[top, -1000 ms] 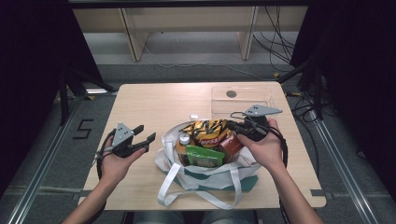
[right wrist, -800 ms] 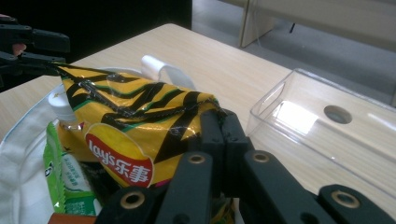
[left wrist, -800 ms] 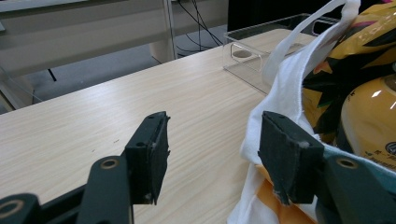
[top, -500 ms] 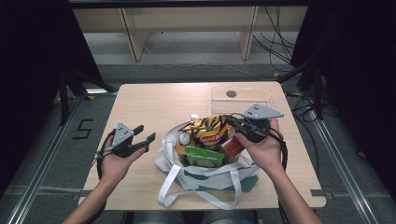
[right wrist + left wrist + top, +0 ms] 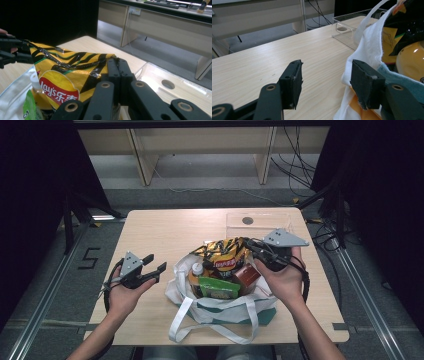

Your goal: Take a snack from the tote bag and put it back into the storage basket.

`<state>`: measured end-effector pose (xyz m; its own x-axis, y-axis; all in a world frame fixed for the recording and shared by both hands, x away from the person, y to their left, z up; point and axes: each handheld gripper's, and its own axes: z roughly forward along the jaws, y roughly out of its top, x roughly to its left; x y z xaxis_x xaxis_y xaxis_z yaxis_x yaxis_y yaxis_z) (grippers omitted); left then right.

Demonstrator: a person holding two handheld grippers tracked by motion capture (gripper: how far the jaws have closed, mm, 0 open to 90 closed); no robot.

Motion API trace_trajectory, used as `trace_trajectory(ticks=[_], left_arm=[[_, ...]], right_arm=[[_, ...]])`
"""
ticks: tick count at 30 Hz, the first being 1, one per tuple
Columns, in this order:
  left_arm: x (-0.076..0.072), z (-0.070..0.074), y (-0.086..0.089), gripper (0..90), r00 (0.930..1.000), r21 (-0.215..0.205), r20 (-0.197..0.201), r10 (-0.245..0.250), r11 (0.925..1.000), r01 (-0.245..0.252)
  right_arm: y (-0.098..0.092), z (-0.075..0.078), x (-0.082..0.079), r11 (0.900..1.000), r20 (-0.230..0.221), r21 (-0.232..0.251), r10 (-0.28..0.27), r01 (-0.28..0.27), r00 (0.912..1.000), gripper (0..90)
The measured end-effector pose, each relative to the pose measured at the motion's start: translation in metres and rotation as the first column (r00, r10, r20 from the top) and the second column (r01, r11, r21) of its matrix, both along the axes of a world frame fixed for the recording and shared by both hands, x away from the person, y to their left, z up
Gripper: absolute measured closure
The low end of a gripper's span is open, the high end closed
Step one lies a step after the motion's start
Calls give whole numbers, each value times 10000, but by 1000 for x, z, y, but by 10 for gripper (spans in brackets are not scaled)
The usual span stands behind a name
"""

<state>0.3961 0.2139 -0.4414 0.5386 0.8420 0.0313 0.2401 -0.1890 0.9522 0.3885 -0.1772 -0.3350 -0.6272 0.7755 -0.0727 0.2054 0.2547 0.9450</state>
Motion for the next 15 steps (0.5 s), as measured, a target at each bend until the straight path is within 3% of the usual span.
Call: trace_trajectory(ticks=[15], left_arm=[[0,-1,-1,419,10000,-42,-8,-77,10000,77]], right_arm=[[-1,18,0,9976,533,661,-246,211,9983,900]])
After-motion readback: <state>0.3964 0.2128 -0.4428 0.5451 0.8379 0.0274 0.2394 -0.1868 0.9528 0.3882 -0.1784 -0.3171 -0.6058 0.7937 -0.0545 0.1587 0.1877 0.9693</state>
